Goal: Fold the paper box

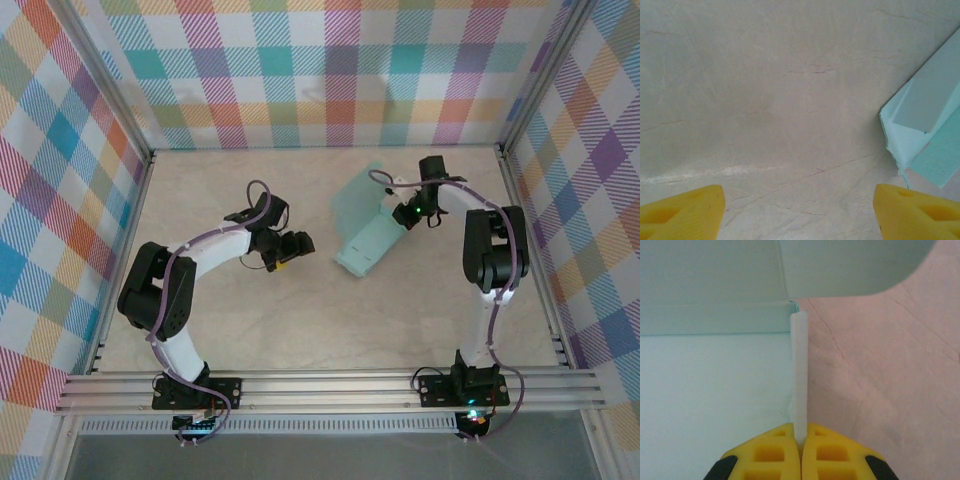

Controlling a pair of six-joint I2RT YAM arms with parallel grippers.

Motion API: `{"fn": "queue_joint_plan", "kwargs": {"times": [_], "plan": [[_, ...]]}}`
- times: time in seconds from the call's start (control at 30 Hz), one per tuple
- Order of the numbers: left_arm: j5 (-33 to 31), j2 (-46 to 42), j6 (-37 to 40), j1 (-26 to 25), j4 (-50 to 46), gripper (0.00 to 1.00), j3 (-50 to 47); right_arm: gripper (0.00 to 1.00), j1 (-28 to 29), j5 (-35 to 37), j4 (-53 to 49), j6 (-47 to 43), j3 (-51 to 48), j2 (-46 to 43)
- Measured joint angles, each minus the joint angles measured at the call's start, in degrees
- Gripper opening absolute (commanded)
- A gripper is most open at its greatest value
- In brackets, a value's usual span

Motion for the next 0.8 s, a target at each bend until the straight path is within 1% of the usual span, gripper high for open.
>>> {"fn": "queue_joint_plan", "kwargs": {"times": [0.17,0.3,0.43,0.53,0.67,0.8], "plan": [[-2.1,-1.4,-0.2,0.0,0.5,0.82,-2.5,0.0,1.1,2.3,5.7,7.3,-7.6,-6.1],[-4.2,-4.1,-1.8,0.3,2.0,0.85,-5.1,0.0,3.3,6.3,6.1,15.9,-10.7,-11.0],[-5.4,-6.6,-4.4,0.5,3.9,0.86,-7.2,0.0,6.6,11.0,7.1,26.6,-13.7,-15.9],[-6.0,-7.9,-6.5,0.5,5.3,0.84,-8.3,0.0,9.2,13.4,6.9,35.3,-17.4,-19.4],[-7.8,-9.4,-8.9,0.5,5.7,0.81,-9.3,0.0,12.7,16.0,6.3,46.2,-21.5,-21.7],[-8.7,-10.4,-10.4,0.5,6.2,0.82,-9.3,0.0,17.2,20.9,5.4,54.7,-24.9,-23.9]]}}
